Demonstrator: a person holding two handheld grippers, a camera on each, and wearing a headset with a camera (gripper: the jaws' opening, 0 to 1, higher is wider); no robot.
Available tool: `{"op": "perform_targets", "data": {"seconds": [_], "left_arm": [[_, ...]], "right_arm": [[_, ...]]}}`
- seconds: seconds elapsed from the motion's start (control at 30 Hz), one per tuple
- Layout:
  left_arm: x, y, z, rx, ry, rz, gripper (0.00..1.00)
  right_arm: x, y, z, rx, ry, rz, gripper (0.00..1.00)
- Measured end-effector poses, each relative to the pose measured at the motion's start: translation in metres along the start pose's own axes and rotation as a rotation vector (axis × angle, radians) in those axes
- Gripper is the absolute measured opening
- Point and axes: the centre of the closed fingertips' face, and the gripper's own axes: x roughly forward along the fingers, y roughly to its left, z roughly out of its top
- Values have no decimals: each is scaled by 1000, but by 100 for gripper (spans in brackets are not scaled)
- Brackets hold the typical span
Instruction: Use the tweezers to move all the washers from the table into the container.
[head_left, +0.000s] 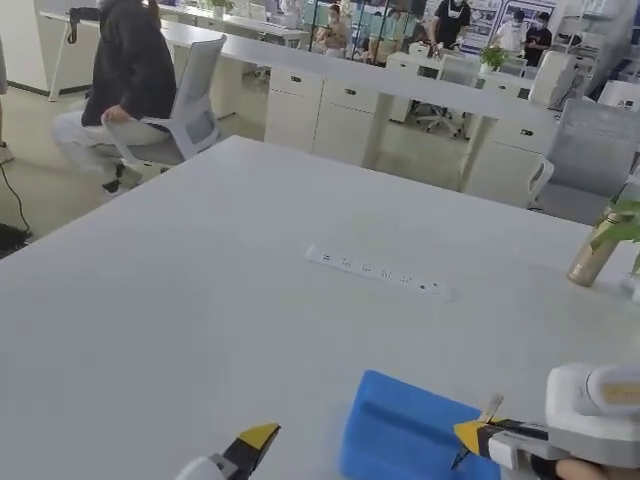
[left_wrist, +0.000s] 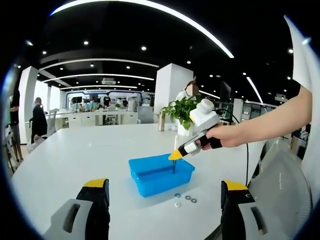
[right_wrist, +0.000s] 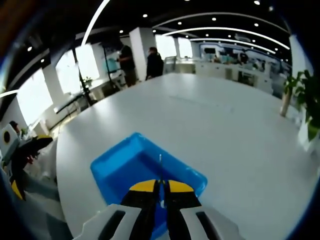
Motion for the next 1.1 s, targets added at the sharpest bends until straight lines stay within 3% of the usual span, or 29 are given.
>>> {"op": "perform_targets", "data": {"seconds": [0.27,0.43,0.6,0.77,0.93,1.1], "left_arm": [[0,1,-3,-2,15,2,93],[0,1,-6,-5,23,1,92],[0,1,-6,-9,26,-2,91],[0,0,-7,-10,32,-6,90],[0,2,-8,-37,33,-5,90],[1,0,-10,-31,40,-10,90]], "right_arm": [[-4,-1,-3,32,-21,-2,3],[-15,4,8,63,-92,3,3],[-33,24,19,74,-165,36,3],[-54,52,27,110,-237,116,3],[-67,72,18,134,-240,177,3],[-69,87,-3,179,-216,217,3]]}}
